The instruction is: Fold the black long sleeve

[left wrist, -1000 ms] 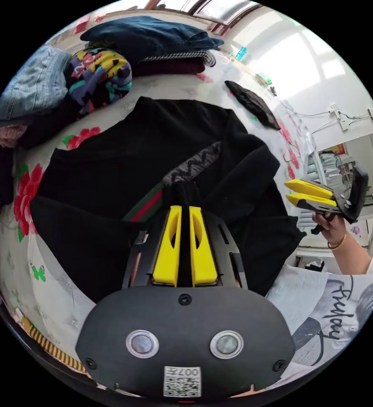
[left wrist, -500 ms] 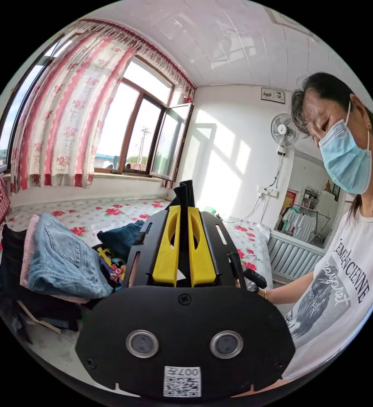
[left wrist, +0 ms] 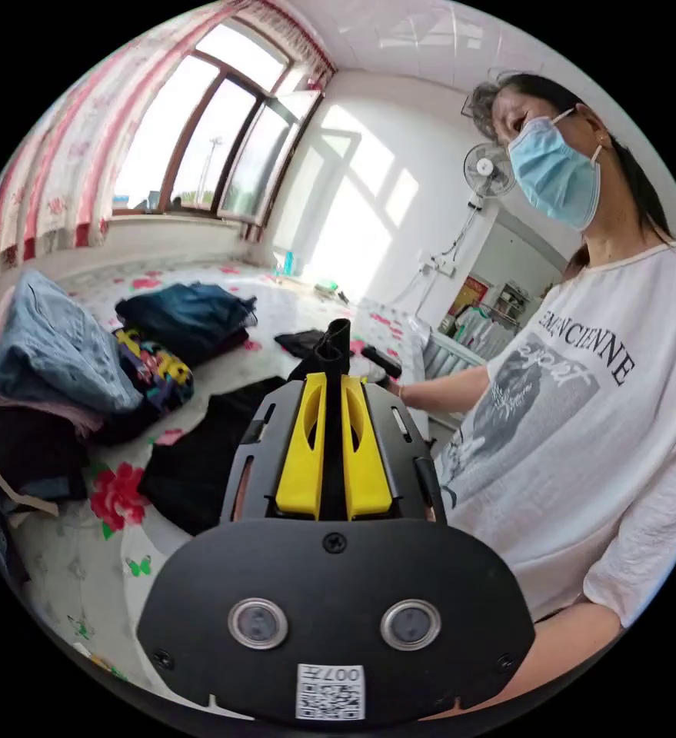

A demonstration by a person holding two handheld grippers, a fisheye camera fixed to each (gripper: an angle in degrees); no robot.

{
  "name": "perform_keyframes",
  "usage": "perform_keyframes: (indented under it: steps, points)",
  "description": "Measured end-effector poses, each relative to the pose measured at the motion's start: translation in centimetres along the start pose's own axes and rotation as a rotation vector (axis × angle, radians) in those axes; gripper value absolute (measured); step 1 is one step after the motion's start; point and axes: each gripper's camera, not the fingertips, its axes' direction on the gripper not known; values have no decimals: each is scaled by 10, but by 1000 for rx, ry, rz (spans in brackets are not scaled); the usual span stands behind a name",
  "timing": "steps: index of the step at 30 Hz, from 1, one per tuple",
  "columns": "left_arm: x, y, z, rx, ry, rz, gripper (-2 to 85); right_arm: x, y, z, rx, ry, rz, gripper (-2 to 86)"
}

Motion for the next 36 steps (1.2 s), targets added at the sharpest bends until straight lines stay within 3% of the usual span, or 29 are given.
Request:
perform_keyframes:
  steps: [5,7,15,21,23,31,34,36]
  points:
    - [3,43,26,-84,11,-182,-6,21,22,-24,80,-43,77,39]
    - [9,41,25,-41,18,-165,-5,6,34,-47,156,-63,4,43]
    - [15,17,30,1,131,-45,-4,-134,90,-139,346,-571,-588,69]
    - [33,17,29,-4,151,34,-1,-185,107,-148,307,-797,-754,52]
    - [33,16,25,12,120,29,-3,-195,111,-143,268,-734,-767,39]
    - [28,9,1,54,6,18,8,-226,175,-213,568,-342,-884,18]
    - [26,24,13,5,23,-43,24,-252,203,-185,480,-394,-929,22]
    - [24,43,24,-16,38,-114,30,-270,218,-132,258,-499,-907,26]
